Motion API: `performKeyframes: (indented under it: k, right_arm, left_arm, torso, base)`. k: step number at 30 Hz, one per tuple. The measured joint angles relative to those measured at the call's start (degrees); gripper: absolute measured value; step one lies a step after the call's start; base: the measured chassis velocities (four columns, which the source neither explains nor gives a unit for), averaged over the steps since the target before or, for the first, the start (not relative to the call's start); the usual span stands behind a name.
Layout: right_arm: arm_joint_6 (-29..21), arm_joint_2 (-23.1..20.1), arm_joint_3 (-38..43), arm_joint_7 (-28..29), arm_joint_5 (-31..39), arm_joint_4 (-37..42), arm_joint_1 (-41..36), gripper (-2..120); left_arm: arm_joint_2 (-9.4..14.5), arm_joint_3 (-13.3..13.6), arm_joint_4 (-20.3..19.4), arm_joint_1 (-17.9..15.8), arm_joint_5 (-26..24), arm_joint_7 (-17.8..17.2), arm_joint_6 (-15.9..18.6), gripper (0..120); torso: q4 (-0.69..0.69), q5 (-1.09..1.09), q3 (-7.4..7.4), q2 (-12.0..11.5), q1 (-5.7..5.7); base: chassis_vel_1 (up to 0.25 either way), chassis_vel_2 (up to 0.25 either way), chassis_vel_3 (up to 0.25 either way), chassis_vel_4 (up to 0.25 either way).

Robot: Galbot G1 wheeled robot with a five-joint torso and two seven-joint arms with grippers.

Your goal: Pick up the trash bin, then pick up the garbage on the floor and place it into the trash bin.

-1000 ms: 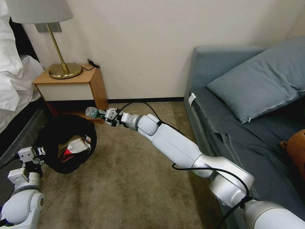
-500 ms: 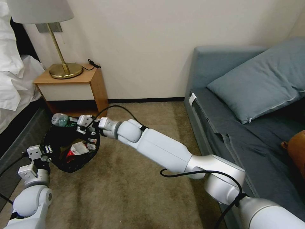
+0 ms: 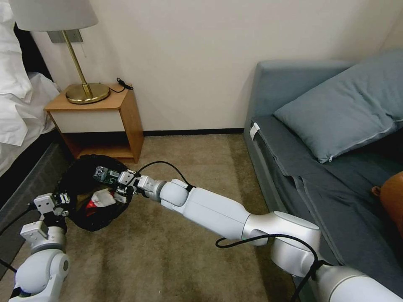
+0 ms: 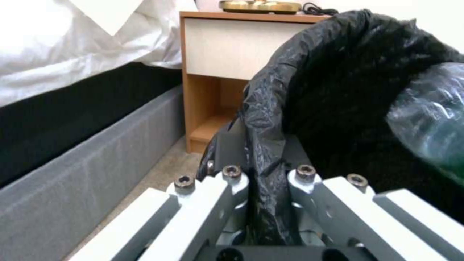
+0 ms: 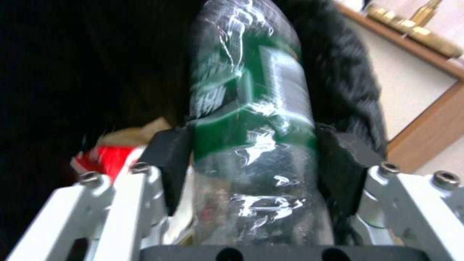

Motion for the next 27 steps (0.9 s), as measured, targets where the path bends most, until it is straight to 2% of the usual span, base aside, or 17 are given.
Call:
performKeyframes:
  k: [1,3,4,6,9,11,16,17,18,20,22,23,24,25,26,27]
  right_arm:
    - [0.0,0.0,0.0,0.0,0.0,0.0,0.0,59]
    - [-0.3,0.0,-0.2,1.1,1.1,1.0,1.2,73]
    - [-0.3,0.0,-0.2,1.1,1.1,1.0,1.2,73]
    - [-0.6,0.0,-0.4,1.4,1.7,1.9,1.9,84]
    - [-0.7,0.0,-0.4,1.5,1.9,2.2,2.1,88]
    - [-0.8,0.0,0.0,2.1,2.2,3.0,2.8,98]
    - [-1.2,0.0,2.9,3.1,2.4,3.5,4.0,100]
    - [-1.4,0.0,4.7,3.7,2.3,3.6,4.4,100]
    - [-1.4,0.0,4.7,3.7,2.3,3.6,4.4,100]
    - [-2.3,0.0,9.2,6.0,2.0,4.0,5.0,100]
    - [-2.6,-0.1,10.2,6.6,1.9,4.1,5.2,100]
    - [-3.4,-0.1,13.0,7.7,1.7,4.6,5.5,100]
    - [-3.4,-0.1,13.0,7.7,1.7,4.6,5.5,100]
    - [-4.0,-0.1,15.3,8.6,1.5,5.1,5.6,100]
    - [-4.0,-0.1,15.3,8.6,1.5,5.1,5.6,100]
    - [-4.2,-0.1,16.9,9.0,1.1,5.6,5.4,100]
  left_arm:
    - [0.0,0.0,0.0,0.0,0.0,0.0,0.0,3]
    - [-0.8,0.6,0.0,-0.3,0.5,-0.1,0.1,3]
    - [-0.8,0.6,0.0,-0.3,0.5,-0.1,0.1,3]
    - [-1.3,0.9,0.0,-0.4,0.8,-0.1,0.1,3]
    - [-1.4,0.9,0.1,-0.4,0.9,-0.1,0.1,3]
    - [-2.0,1.2,0.8,-0.5,0.8,-0.3,0.0,3]
    - [-2.3,1.4,2.1,-0.9,-1.1,-1.4,0.2,3]
    - [-2.6,1.3,2.3,-1.1,-3.1,-2.4,1.0,3]
    - [-2.6,1.3,2.3,-1.1,-3.1,-2.4,1.0,3]
    - [-3.4,0.4,2.0,-1.9,-10.6,-6.0,4.1,3]
    - [-3.6,0.2,2.0,-2.1,-12.1,-6.8,4.6,3]
    - [-4.1,-0.6,1.8,-3.0,-15.8,-9.0,5.9,3]
    - [-4.1,-0.6,1.8,-3.0,-15.8,-9.0,5.9,3]
    - [-4.5,-1.4,1.8,-3.9,-19.5,-11.0,7.1,3]
    - [-4.5,-1.4,1.8,-3.9,-19.5,-11.0,7.1,3]
    - [-4.7,-2.1,2.0,-5.1,-22.6,-12.8,8.0,3]
  torso:
    - [0.00,0.00,0.00,0.0,0.00]
    - [0.00,0.00,0.00,0.0,0.00]
    - [0.00,0.00,0.00,0.0,0.00]
    - [0.01,0.00,0.00,0.0,0.00]
    - [0.01,0.00,0.00,0.0,0.00]
    - [0.02,0.00,0.00,0.0,0.00]
    - [0.01,0.00,0.00,0.0,0.00]
    - [0.01,0.00,0.00,0.0,0.00]
    - [0.01,0.00,0.00,0.0,0.00]
    - [0.02,0.00,0.00,0.0,0.00]
    - [0.00,0.00,0.00,0.0,0.00]
    - [-0.01,0.00,0.00,0.0,0.00]
    - [-0.01,0.00,0.00,0.0,0.00]
    - [-0.01,0.00,0.00,0.0,0.00]
    - [-0.01,0.00,0.00,0.0,0.00]
    - [0.01,-0.01,0.00,0.0,0.00]
  base:
    - [0.000,0.000,0.000,0.000]
    - [0.000,0.000,0.000,0.000]
    - [0.000,0.000,0.000,0.000]
    - [0.000,0.000,0.000,0.000]
    - [0.000,0.000,0.000,0.000]
    - [0.000,0.000,0.000,0.000]
    - [0.000,0.000,0.000,0.000]
    - [0.000,0.000,0.000,0.000]
    - [0.000,0.000,0.000,0.000]
    - [0.000,0.000,0.000,0.000]
    - [0.000,0.000,0.000,0.000]
    - [0.000,0.000,0.000,0.000]
    - [0.000,0.000,0.000,0.000]
    - [0.000,0.000,0.000,0.000]
    - [0.000,0.000,0.000,0.000]
    - [0.000,0.000,0.000,0.000]
